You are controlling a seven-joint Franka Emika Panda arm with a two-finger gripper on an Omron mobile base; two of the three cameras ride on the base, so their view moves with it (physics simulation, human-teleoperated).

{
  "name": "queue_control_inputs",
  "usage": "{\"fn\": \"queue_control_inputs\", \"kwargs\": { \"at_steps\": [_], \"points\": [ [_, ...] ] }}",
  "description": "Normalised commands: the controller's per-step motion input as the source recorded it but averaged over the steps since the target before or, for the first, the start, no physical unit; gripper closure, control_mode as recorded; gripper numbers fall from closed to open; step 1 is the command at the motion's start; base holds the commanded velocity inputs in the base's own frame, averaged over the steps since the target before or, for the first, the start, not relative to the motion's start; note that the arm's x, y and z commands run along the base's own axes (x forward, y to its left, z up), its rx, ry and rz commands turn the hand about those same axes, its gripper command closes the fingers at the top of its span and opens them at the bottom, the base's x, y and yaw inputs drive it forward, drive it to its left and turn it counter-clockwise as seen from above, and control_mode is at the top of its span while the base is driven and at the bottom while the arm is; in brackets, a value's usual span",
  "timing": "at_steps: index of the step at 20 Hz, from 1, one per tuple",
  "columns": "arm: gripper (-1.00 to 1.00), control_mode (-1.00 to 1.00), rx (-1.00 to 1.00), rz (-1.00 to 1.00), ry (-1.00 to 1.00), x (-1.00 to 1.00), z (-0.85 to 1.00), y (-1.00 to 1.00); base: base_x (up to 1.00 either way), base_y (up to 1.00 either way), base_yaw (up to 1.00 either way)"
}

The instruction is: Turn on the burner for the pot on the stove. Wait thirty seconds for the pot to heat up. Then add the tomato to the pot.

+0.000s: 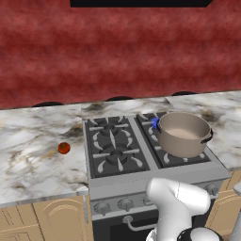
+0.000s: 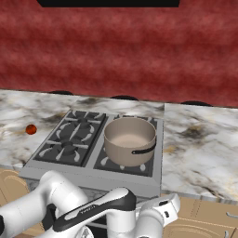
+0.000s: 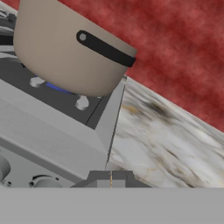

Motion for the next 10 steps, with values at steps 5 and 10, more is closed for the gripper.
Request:
{"fn": "queue_control_inputs", "kwargs": {
  "at_steps": [5, 10],
  "points": [
    [1.00, -1.00, 0.00, 0.00, 0.00, 0.00, 0.00, 0.00, 0.00, 0.00, 0.00],
    [1.00, -1.00, 0.00, 0.00, 0.00, 0.00, 0.00, 0.00, 0.00, 0.00, 0.00]
  ]
}}
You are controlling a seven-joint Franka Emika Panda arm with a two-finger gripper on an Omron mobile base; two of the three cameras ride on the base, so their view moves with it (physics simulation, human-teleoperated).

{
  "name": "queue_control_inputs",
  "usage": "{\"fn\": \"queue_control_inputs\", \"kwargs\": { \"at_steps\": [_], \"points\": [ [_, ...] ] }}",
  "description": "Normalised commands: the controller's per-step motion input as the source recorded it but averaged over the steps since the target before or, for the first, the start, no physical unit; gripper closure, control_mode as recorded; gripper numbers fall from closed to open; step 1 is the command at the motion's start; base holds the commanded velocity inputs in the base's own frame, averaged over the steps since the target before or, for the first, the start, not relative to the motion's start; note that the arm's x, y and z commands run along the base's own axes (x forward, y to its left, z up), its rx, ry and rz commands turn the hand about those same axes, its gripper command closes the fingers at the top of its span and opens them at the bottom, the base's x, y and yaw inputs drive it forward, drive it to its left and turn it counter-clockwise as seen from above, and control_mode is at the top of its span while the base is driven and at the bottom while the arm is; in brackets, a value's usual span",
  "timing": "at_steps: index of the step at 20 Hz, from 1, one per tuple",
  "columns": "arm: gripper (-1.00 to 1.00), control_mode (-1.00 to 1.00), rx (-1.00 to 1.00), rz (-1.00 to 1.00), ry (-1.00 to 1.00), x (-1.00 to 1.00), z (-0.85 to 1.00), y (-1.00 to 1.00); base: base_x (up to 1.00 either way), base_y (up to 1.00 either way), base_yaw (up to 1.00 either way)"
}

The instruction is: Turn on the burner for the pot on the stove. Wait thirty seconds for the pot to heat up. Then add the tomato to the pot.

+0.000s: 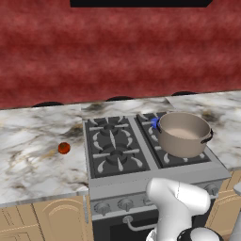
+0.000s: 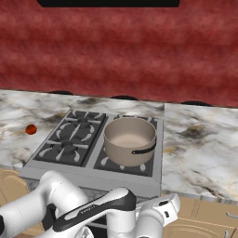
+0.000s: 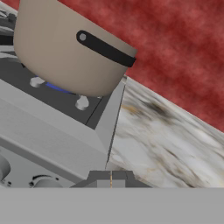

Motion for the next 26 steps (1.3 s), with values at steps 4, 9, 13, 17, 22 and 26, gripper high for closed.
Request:
{"fn": "queue_control_inputs", "kwargs": {
  "at_steps": [4, 9, 13, 17, 22, 26],
  "points": [
    [1.00, -1.00, 0.00, 0.00, 0.00, 0.00, 0.00, 0.00, 0.00, 0.00, 0.00],
    [1.00, -1.00, 0.00, 0.00, 0.00, 0.00, 0.00, 0.00, 0.00, 0.00, 0.00],
    [1.00, -1.00, 0.00, 0.00, 0.00, 0.00, 0.00, 0.00, 0.00, 0.00, 0.00],
    [1.00, -1.00, 0.00, 0.00, 0.00, 0.00, 0.00, 0.00, 0.00, 0.00, 0.00],
    [1.00, -1.00, 0.00, 0.00, 0.00, 0.00, 0.00, 0.00, 0.00, 0.00, 0.00],
    [1.00, -1.00, 0.00, 0.00, 0.00, 0.00, 0.00, 0.00, 0.00, 0.00, 0.00]
  ]
}}
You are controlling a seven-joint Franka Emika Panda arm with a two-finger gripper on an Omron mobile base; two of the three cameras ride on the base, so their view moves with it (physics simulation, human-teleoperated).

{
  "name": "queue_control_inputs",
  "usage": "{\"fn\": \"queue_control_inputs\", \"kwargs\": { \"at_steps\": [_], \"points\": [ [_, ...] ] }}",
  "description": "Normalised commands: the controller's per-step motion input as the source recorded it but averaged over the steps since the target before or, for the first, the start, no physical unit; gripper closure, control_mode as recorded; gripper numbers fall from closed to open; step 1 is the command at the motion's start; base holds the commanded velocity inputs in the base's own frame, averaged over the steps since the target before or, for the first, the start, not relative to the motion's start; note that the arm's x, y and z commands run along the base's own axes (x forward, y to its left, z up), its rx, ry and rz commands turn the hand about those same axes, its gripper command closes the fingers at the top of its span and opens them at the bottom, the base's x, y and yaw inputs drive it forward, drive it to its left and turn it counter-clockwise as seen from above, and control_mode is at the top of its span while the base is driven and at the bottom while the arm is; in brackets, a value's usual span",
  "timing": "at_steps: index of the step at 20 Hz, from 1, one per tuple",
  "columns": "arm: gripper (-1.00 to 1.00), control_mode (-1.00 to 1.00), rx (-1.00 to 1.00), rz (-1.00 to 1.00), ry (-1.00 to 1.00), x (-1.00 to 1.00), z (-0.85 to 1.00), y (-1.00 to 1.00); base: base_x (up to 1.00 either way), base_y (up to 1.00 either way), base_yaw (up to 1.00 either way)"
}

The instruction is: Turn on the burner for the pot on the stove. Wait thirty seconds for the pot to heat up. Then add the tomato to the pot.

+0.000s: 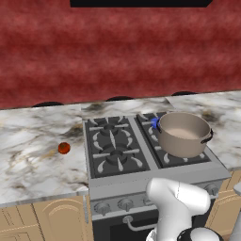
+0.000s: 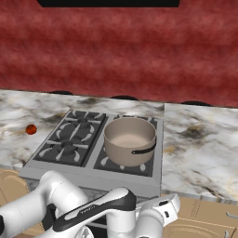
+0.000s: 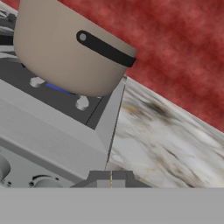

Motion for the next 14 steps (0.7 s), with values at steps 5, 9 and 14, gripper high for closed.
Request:
{"fn": "queue_control_inputs", "kwargs": {
  "at_steps": [5, 9, 14],
  "points": [
    [1.00, -1.00, 0.00, 0.00, 0.00, 0.00, 0.00, 0.00, 0.00, 0.00, 0.00],
    [1.00, -1.00, 0.00, 0.00, 0.00, 0.00, 0.00, 0.00, 0.00, 0.00, 0.00],
    [1.00, -1.00, 0.00, 0.00, 0.00, 0.00, 0.00, 0.00, 0.00, 0.00, 0.00]
  ]
}}
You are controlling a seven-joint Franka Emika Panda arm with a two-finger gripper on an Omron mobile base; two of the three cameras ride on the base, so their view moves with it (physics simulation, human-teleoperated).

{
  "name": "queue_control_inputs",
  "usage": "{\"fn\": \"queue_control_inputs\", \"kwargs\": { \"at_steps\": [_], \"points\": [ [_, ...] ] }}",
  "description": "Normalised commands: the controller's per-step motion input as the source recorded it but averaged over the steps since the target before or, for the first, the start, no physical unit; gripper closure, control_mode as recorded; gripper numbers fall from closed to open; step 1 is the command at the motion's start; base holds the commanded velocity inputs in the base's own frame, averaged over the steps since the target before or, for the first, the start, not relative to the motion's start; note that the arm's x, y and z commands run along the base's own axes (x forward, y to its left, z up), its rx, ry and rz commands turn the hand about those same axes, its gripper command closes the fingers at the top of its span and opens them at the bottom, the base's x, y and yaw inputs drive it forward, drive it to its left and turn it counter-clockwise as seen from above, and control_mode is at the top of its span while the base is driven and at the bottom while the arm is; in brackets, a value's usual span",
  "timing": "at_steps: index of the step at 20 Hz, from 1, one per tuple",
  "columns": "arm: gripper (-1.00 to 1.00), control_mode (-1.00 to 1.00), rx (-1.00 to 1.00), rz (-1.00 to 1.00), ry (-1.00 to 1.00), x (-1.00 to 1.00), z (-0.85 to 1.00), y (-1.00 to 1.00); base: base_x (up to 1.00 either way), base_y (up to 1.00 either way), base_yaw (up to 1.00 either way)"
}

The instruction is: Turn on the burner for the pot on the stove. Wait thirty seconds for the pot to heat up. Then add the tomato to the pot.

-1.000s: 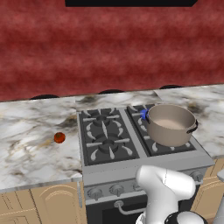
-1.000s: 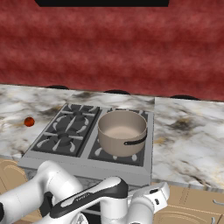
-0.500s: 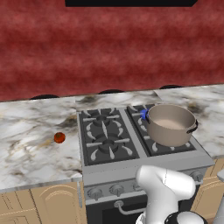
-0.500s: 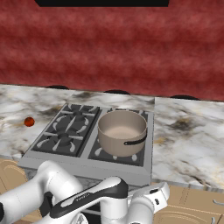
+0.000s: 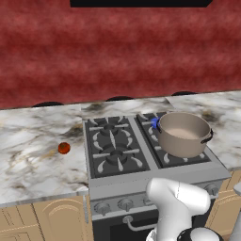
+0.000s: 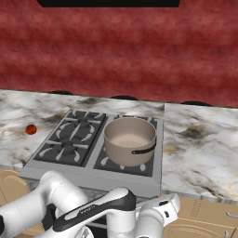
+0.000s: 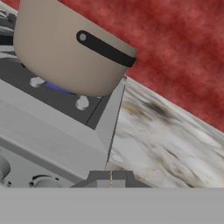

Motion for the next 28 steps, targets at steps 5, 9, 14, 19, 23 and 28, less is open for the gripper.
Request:
{"fn": "queue_control_inputs", "kwargs": {
  "at_steps": [5, 9, 14, 19, 23, 28],
  "points": [
    [1.00, -1.00, 0.00, 0.00, 0.00, 0.00, 0.00, 0.00, 0.00, 0.00, 0.00],
    [1.00, -1.00, 0.00, 0.00, 0.00, 0.00, 0.00, 0.00, 0.00, 0.00, 0.00],
    [1.00, -1.00, 0.00, 0.00, 0.00, 0.00, 0.00, 0.00, 0.00, 0.00, 0.00],
    [1.00, -1.00, 0.00, 0.00, 0.00, 0.00, 0.00, 0.00, 0.00, 0.00, 0.00],
    [1.00, -1.00, 0.00, 0.00, 0.00, 0.00, 0.00, 0.00, 0.00, 0.00, 0.00],
    [1.00, -1.00, 0.00, 0.00, 0.00, 0.00, 0.00, 0.00, 0.00, 0.00, 0.00]
  ]
}}
